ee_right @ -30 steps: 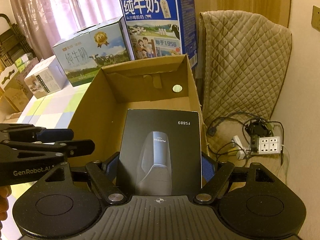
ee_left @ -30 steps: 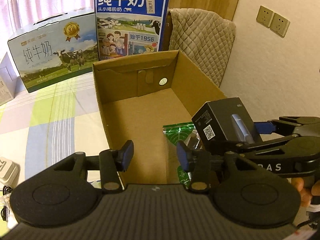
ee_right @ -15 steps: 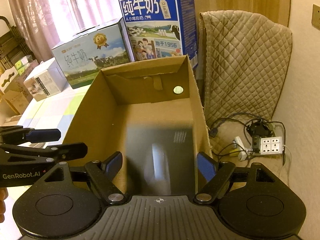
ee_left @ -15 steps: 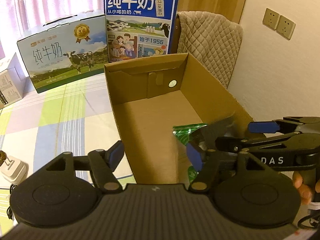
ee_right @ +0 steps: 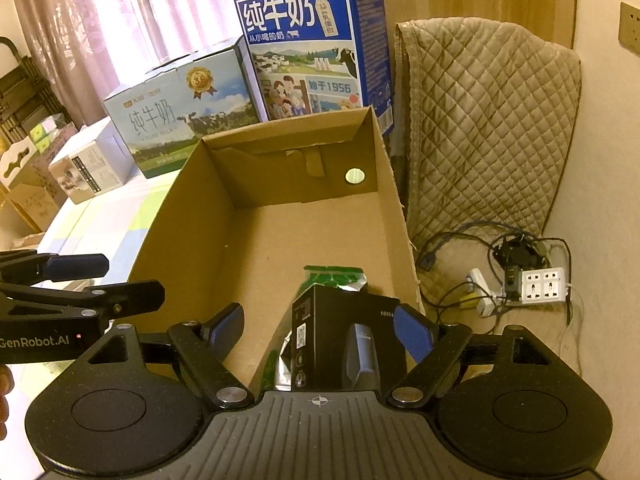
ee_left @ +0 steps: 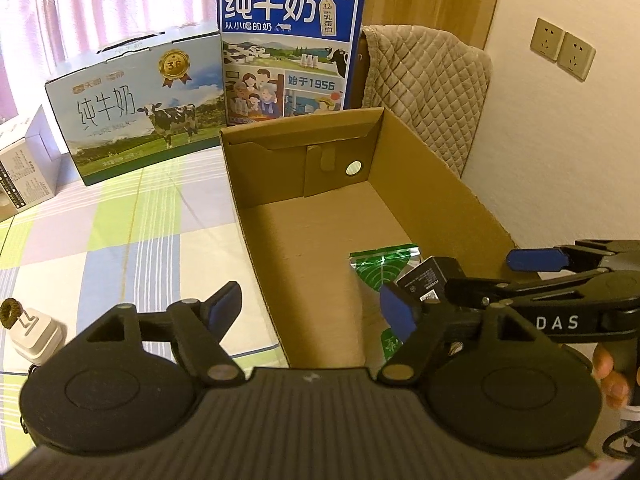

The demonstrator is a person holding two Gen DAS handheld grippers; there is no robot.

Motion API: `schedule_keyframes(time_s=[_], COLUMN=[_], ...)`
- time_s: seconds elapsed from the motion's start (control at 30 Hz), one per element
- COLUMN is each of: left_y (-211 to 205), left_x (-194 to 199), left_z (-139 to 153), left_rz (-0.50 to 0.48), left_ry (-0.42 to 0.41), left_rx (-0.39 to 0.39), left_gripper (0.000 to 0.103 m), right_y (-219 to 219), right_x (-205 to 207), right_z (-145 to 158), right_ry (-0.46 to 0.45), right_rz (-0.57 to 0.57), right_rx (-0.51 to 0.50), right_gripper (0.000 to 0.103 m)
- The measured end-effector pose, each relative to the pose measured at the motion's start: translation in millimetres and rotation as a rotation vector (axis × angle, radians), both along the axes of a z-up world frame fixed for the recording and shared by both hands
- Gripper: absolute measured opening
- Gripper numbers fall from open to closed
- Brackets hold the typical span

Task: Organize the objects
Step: 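Lower the black box into the cardboard box and open the right tool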

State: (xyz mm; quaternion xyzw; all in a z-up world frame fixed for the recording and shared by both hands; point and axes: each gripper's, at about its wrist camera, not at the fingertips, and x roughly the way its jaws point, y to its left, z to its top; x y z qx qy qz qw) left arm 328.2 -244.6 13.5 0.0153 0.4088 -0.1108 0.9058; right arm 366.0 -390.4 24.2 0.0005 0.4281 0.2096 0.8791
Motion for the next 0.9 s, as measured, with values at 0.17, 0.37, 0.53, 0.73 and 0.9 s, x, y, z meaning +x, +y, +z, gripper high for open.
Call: schedule_keyframes(time_s=[0.17,0.37,0.53,0.73,0.9], left_y=[2,5,10,21,39], left_x=[-5,-16,-28,-46,-63], left_z=[2,9,15,20,27], left_rz=[-0.001,-0.007,-0.025,-0.068,-0.104], left_ry=[-0.004,-0.021,-0.043,-0.078,-0.109], left_rx=[0.000,0.003,0.002,-0.020,-0.055], left_gripper=[0.075,0.078,0.081,0.086,0.094], right_y=[-1,0,-1,-1,3], right_x=[-5,-14,-26,-51,-78], right_z=[0,7,13,20,27], right_ry=[0.003,-0.009,-0.023,-0.039,-0.051], right_rz=[-0.006,-0.010,-0.020,-0.050,-0.101], right_rx=[0.000,0.003,0.013,0.043,0.076], right_gripper=[0.079,0.079,0.079,0.079,0.079])
